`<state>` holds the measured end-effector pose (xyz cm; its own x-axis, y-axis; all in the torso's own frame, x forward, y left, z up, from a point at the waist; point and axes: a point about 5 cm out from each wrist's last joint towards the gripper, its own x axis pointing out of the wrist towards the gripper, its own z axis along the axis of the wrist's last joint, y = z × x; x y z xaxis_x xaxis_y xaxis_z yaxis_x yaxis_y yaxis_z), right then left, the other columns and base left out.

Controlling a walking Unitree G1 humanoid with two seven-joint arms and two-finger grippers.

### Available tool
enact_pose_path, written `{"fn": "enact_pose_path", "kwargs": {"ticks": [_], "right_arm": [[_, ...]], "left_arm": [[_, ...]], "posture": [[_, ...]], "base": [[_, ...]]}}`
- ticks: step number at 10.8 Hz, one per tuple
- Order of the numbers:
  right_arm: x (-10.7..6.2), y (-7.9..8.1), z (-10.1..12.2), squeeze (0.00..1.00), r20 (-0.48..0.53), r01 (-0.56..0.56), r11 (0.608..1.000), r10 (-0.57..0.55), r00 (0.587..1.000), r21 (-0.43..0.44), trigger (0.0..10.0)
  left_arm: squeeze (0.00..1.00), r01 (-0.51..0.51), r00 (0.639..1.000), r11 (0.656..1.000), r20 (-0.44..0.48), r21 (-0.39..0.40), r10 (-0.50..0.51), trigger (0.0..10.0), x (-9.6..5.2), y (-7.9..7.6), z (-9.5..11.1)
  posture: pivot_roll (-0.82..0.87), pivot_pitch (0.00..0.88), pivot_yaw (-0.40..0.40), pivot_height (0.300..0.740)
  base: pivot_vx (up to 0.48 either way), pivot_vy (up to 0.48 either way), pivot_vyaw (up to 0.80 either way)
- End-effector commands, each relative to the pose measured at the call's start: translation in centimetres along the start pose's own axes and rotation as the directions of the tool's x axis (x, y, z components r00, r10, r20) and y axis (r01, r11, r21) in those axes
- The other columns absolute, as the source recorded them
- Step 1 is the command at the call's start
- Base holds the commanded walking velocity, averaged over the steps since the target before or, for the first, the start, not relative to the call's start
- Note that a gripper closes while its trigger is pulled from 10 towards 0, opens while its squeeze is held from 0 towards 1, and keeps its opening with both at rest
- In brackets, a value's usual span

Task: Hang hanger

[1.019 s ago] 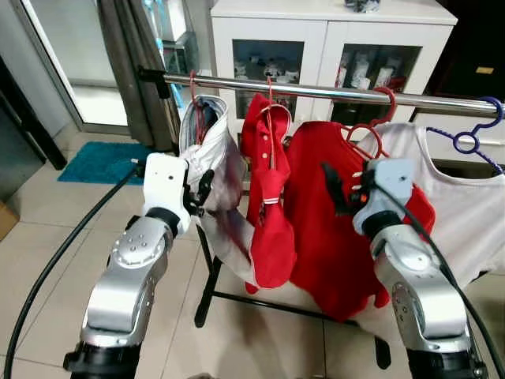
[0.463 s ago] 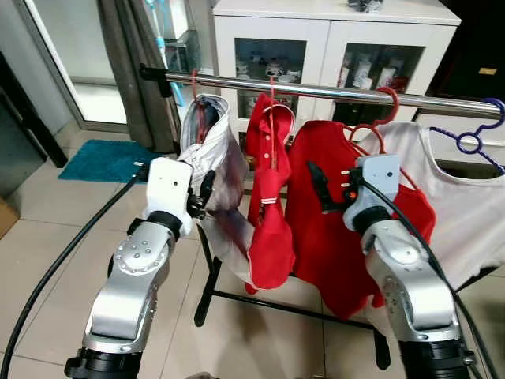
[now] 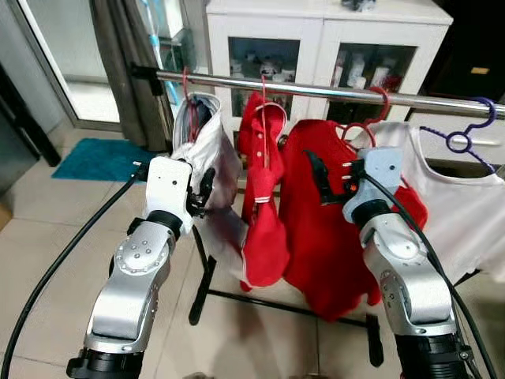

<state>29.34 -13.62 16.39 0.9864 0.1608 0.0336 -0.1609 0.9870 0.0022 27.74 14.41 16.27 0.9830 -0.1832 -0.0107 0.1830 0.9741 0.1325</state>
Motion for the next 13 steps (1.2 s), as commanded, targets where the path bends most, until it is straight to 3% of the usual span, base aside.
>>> {"fn": "enact_pose_path", "kwargs": {"ticks": [1, 2, 4, 7, 10, 11, 12, 13], "right_arm": [[0.2, 0.0, 0.1, 1.00, 0.000, 0.007, 1.000, -0.007, 1.000, 0.003, 10.0], [0.0, -0.2, 0.0, 1.00, -0.006, 0.010, 1.000, -0.010, 1.000, 0.010, 10.0], [0.1, 0.2, 0.3, 1.00, 0.001, -0.023, 1.000, 0.023, 1.000, -0.003, 10.0], [0.4, 0.4, 0.3, 1.00, 0.003, 0.003, 1.000, -0.002, 1.000, -0.006, 10.0], [0.6, 0.9, 0.7, 1.00, 0.010, -0.014, 1.000, 0.014, 1.000, -0.007, 10.0], [0.5, 1.3, 0.6, 0.62, 0.008, -0.046, 0.999, 0.046, 0.999, 0.008, 10.0], [0.4, 1.3, 0.4, 0.00, 0.001, -0.048, 0.999, 0.048, 0.999, 0.013, 10.0], [0.3, 1.4, 0.1, 0.00, -0.017, -0.047, 0.998, 0.048, 0.999, 0.031, 10.0]], "left_arm": [[0.00, -0.033, 0.999, 0.999, -0.010, -0.023, 0.033, 10.0, -0.1, 0.7, -0.4], [0.00, -0.026, 0.999, 0.999, -0.018, 0.023, 0.026, 10.0, 0.0, 0.7, -0.5], [0.00, -0.023, 1.000, 1.000, -0.015, 0.021, 0.023, 10.0, 0.1, 0.3, -0.3], [0.00, -0.022, 1.000, 1.000, -0.017, 0.022, 0.022, 10.0, 0.3, 0.4, -0.3], [0.00, -0.022, 1.000, 0.999, -0.013, 0.025, 0.022, 10.0, 0.4, 0.4, -0.2], [0.00, -0.038, 0.999, 0.999, -0.021, -0.006, 0.038, 10.0, 0.4, 0.8, -0.3], [0.00, -0.037, 0.999, 0.999, -0.031, -0.012, 0.037, 10.0, 0.4, 0.9, -0.3], [0.00, -0.036, 0.999, 0.999, -0.030, -0.006, 0.036, 10.0, 0.4, 1.0, -0.3]], "posture": [[-0.05, 0.000, 0.007, 0.740], [-0.06, 0.000, 0.014, 0.740], [-0.05, 0.000, 0.011, 0.740], [-0.06, 0.000, 0.022, 0.740], [-0.05, 0.000, 0.018, 0.740], [-0.05, 0.000, 0.014, 0.740], [-0.05, 0.000, 0.011, 0.740], [-0.05, 0.000, 0.012, 0.740]], "base": [[0.000, 0.000, 0.00], [0.000, 0.000, 0.00], [0.000, 0.000, 0.00], [0.000, -0.470, 0.71], [0.000, -0.439, 0.00], [0.000, 0.000, 0.00], [0.000, 0.000, 0.00], [0.000, 0.000, 0.00]]}}
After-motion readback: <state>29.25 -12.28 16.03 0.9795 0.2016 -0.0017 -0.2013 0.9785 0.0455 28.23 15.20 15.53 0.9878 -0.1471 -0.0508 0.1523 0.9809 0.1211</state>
